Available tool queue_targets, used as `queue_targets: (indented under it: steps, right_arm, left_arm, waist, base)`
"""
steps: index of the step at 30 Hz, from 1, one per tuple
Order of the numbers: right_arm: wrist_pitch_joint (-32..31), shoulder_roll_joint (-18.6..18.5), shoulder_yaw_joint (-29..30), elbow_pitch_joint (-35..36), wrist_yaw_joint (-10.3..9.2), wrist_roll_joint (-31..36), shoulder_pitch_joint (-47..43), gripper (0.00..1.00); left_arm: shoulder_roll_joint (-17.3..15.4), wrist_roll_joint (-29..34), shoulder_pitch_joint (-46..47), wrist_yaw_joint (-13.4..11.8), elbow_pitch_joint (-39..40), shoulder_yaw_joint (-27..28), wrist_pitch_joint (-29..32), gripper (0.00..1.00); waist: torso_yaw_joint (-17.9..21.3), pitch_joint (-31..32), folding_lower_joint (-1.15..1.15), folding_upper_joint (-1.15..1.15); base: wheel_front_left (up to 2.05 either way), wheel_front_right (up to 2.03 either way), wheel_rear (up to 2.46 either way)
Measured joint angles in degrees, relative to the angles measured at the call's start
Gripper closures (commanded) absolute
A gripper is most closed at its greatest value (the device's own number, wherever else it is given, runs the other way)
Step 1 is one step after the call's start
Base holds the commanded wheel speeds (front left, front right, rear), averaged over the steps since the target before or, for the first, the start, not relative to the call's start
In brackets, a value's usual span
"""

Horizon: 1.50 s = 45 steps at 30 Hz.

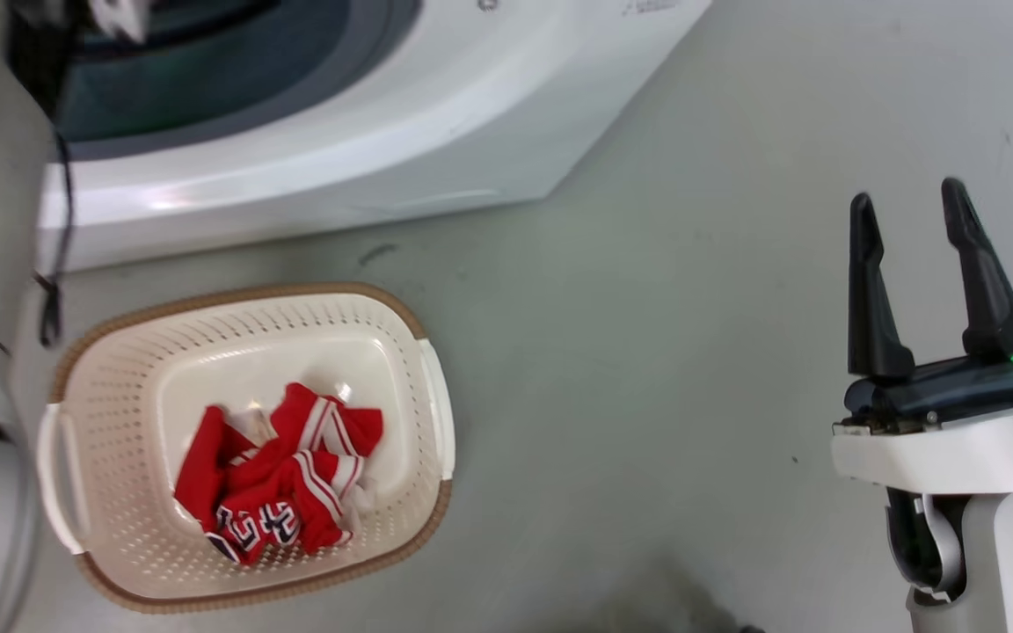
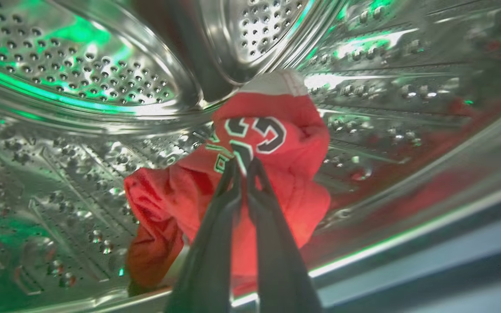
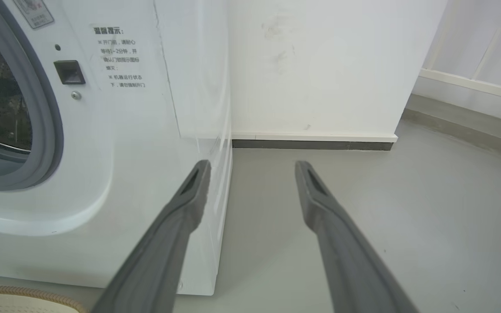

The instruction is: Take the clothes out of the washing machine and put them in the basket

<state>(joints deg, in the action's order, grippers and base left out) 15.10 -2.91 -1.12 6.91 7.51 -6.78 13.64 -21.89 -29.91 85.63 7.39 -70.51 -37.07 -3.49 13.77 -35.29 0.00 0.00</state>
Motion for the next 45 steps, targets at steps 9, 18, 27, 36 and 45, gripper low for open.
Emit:
queue_targets:
  steps: [9,18,27,36,45]
  right_arm:
    - [0.0,0.0,0.0,-1.2,0.00,2.0,-3.6,0.00]
    - [0.0,0.0,0.3,-2.1,0.00,3.6,-8.2,0.00]
    - [0.0,0.0,0.3,-2.7,0.00,4.5,-11.2,0.00]
    - [0.0,0.0,0.2,-3.2,0.00,4.8,-14.2,0.00]
    - [0.0,0.0,0.0,-3.6,0.00,4.8,-16.1,0.00]
  left_arm:
    - [2.5,-2.7,-12.4,0.0,0.5,0.3,-9.6,1.00]
    - [2.6,-3.0,-23.3,-1.9,11.0,2.7,-11.4,1.00]
    - [-0.1,-0.1,-37.2,-6.4,30.5,6.1,-11.5,1.00]
    - [-4.4,1.1,-49.0,-11.9,50.2,7.3,-11.0,1.00]
    - [-10.4,2.0,-57.1,-18.2,69.8,8.9,-6.4,1.00]
  waist:
    - [-2.9,8.1,0.00,0.00]
    - [-6.0,16.3,-0.01,0.00]
    - [-8.7,23.0,-0.01,0.00]
    - [-10.5,28.2,-0.01,0.00]
    - [-11.8,31.1,0.00,0.00]
  base:
    - [0.00,0.00,0.00]
    - [0.00,0.00,0.00]
    - [0.00,0.00,0.00]
    - [0.00,0.00,0.00]
    - [0.00,0.00,0.00]
